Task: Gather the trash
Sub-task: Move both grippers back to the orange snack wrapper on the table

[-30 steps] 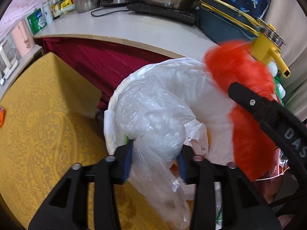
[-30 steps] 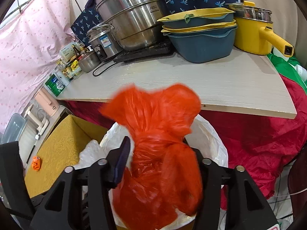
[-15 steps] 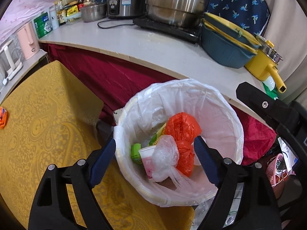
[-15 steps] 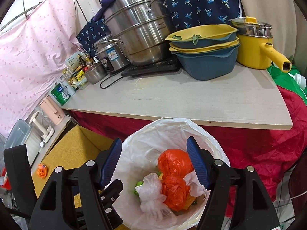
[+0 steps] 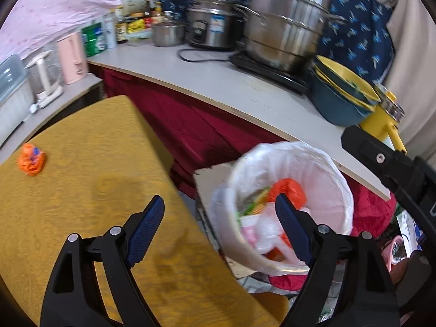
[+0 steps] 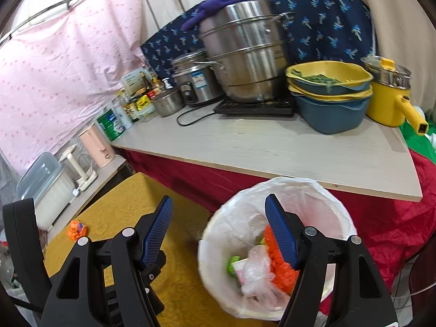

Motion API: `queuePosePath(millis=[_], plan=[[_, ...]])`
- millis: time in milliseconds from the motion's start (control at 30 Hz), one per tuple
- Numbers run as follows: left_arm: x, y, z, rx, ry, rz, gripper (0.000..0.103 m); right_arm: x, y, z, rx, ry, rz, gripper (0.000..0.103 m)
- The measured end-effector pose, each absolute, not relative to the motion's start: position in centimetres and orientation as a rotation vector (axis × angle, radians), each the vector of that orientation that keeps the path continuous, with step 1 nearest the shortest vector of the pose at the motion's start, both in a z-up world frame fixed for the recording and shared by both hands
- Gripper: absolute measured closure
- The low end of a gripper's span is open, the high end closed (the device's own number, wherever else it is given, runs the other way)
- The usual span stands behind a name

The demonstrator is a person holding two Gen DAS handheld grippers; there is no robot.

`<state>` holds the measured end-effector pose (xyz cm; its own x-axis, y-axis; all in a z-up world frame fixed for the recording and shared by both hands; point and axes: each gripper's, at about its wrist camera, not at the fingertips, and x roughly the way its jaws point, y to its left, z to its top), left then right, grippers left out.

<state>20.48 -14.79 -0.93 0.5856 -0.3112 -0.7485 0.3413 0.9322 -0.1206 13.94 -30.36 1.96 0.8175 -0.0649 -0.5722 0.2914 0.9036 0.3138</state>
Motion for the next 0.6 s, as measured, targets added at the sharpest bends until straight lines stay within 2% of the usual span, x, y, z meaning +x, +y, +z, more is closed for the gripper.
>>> queuePosePath(millis=[400,600], plan=[[21.8,-1.2,-0.1,-0.037,0.84,-0.174,0.024,16.9,-18.5,2.8,0.302,0.623,-0.033,0.034],[22.7,5.9,-1.2,-0.056,0.849,-0.065,0.02,19.6,-11.5,1.6,0.247,0.67,0.054,0.034]])
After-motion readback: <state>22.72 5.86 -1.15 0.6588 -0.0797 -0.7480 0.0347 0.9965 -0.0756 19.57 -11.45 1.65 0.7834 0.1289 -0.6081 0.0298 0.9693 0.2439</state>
